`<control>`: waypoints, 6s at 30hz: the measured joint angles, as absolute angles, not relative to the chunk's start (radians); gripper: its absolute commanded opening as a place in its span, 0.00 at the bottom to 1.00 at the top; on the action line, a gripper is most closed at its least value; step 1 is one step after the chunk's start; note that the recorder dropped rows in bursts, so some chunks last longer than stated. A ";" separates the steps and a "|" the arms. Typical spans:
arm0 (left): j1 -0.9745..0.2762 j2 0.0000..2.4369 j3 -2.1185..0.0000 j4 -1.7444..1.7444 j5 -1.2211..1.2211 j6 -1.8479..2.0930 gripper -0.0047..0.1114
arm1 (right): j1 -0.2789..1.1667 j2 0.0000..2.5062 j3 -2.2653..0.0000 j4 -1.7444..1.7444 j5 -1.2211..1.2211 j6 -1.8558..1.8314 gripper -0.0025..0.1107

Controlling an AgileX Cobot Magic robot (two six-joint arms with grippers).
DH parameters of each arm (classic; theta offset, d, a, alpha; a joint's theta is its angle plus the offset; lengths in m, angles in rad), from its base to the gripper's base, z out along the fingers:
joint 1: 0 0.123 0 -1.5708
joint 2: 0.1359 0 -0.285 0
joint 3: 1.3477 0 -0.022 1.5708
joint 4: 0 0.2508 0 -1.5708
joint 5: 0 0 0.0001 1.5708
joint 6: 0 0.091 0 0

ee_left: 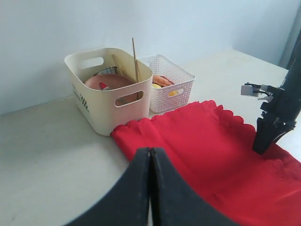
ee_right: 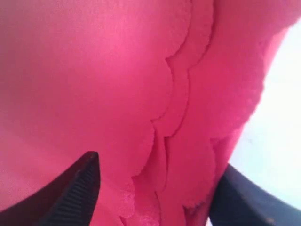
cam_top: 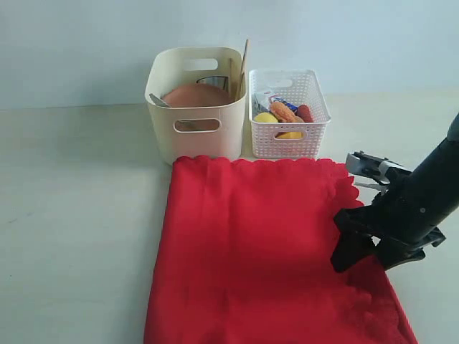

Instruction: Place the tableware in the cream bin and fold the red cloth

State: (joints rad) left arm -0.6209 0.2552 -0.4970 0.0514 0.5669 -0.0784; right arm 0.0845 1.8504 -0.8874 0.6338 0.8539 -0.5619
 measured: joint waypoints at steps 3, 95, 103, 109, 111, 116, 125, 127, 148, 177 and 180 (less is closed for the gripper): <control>-0.621 0.245 -0.464 0.051 0.538 -0.083 0.04 | 0.084 1.850 -0.887 0.636 0.856 -0.562 0.55; -0.193 0.006 -0.101 -0.026 0.323 -0.146 0.04 | -0.698 2.162 -1.362 0.483 1.027 -0.379 0.02; -0.146 0.006 -0.097 -0.026 0.325 -0.146 0.04 | -0.752 2.226 -1.446 0.578 1.052 -0.402 0.02; -0.121 0.006 -0.097 -0.026 0.325 -0.146 0.04 | -0.865 2.230 -1.455 0.618 1.016 -0.406 0.02; -0.116 0.006 -0.097 -0.026 0.325 -0.146 0.04 | -0.889 2.239 -1.457 0.650 1.006 -0.416 0.02; -0.104 0.006 -0.097 -0.026 0.325 -0.146 0.04 | -0.891 2.273 -1.459 0.818 0.991 -0.505 0.02; -0.087 0.006 -0.097 -0.028 0.323 -0.146 0.04 | -0.764 2.338 -1.539 0.992 0.956 -0.557 0.02; -0.074 0.006 -0.097 -0.028 0.323 -0.146 0.04 | -0.742 2.357 -1.558 1.042 0.948 -0.557 0.02; 0.089 0.006 -0.056 -0.028 0.321 -0.146 0.04 | -0.629 2.538 -1.850 1.278 0.846 -0.527 0.02; 0.089 0.006 -0.046 -0.028 0.323 -0.146 0.04 | -0.628 2.187 -1.947 0.420 0.842 -0.215 0.30; 0.089 0.006 -0.044 -0.028 0.323 -0.146 0.04 | -0.612 2.131 -1.947 0.382 0.875 -0.195 0.12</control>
State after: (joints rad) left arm 0.0888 0.0060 -0.0441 -0.0278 0.3227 -0.1456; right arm -0.6117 2.1310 -1.9468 0.3817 0.8748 -0.1948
